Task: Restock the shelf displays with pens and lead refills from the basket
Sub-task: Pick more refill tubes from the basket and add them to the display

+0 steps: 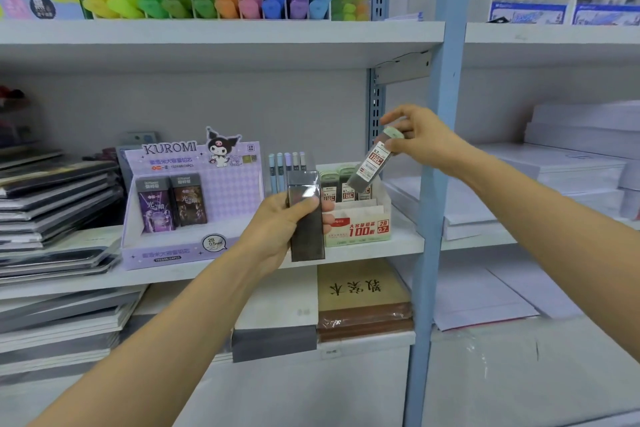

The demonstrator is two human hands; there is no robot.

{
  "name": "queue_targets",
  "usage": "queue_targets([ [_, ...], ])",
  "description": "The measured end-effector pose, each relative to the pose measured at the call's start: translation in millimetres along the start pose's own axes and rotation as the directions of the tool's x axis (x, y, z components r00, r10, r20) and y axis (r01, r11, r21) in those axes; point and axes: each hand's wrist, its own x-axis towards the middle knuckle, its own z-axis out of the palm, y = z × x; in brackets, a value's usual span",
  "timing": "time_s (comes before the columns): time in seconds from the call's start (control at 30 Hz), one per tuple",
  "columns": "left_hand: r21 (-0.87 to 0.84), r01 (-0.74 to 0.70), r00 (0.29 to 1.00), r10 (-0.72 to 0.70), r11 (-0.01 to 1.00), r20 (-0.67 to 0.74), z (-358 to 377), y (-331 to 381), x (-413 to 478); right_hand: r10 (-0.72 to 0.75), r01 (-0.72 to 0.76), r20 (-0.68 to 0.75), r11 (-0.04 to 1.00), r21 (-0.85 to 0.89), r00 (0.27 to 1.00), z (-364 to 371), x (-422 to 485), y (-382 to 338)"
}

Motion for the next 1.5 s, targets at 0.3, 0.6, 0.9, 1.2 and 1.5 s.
queue_targets([
  [0.3,-0.053,-0.029,1.0,0.028,0.998,-0.012,-1.8,-4.0,0.1,-0.148,0.13,-0.051,0.955,-0.265,0.988,24.9,8.1,15.9],
  [0.6,-0.012,-0.056,0.997,0.055,0.998,-0.056,-15.7,-4.6,0.0,-0.18,0.164,-0.022,0.936,-0.31,0.983,25.2,20.9,29.0],
  [0.9,-0.023,-0.051,0.998,0.05,0.998,-0.044,-20.6,-4.5,-3.5,-0.121,0.098,-0.015,0.864,-0.494,0.993,46.9,14.3,42.7],
  [1.2,0.007,-0.047,0.998,0.046,0.999,0.035,-19.5,-0.8,-11.3,-0.288,0.06,0.553,0.918,0.392,0.782,78.4,-15.6,-27.5],
  [1.5,0.212,-0.156,0.988,0.156,0.965,0.014,-47.5,7.9,-32.1,-0.139,0.037,0.279,0.939,0.342,0.95,106.7,-12.1,-51.1],
])
